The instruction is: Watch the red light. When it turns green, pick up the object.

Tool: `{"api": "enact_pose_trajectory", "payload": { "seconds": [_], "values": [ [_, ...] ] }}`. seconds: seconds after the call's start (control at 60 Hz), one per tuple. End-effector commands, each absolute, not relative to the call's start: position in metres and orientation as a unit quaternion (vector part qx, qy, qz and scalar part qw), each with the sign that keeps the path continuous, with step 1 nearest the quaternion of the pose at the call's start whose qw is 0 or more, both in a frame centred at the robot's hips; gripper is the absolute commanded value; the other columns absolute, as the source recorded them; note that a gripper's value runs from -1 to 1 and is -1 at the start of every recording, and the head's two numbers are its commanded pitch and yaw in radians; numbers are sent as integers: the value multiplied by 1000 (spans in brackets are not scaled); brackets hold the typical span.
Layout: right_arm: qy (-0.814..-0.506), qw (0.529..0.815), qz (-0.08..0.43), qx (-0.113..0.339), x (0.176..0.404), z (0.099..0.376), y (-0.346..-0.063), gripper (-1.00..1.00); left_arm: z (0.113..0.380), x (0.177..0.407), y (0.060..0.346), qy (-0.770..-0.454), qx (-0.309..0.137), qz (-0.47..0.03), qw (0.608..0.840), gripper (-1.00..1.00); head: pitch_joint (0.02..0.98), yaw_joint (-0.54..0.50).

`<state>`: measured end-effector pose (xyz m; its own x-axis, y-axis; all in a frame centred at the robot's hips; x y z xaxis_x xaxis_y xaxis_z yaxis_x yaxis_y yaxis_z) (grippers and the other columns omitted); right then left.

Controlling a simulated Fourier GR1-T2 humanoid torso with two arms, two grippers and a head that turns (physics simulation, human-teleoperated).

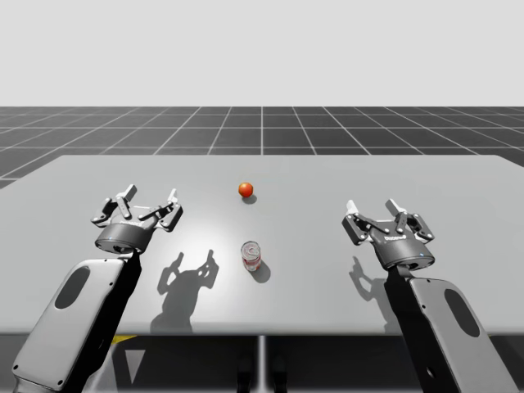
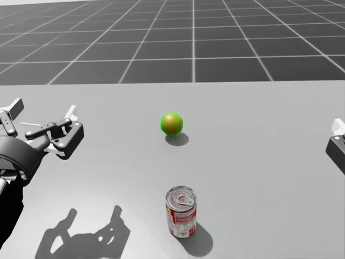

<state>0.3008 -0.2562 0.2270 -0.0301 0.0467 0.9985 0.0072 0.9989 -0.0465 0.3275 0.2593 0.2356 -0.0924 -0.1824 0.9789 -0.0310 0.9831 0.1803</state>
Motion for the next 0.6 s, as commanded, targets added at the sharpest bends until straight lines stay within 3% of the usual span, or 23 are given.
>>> {"api": "enact_pose_trajectory", "payload": {
  "seconds": [0.017, 0.6],
  "values": [
    [-718, 696, 14, -18, 301, 227, -256, -1000, 236, 328, 259, -737, 72, -57, 670, -1000, 623, 83],
    [-718, 696, 17, -21, 301, 227, -255, -1000, 236, 328, 259, -736, 73, -60, 671, -1000, 870, 60]
  ]
}}
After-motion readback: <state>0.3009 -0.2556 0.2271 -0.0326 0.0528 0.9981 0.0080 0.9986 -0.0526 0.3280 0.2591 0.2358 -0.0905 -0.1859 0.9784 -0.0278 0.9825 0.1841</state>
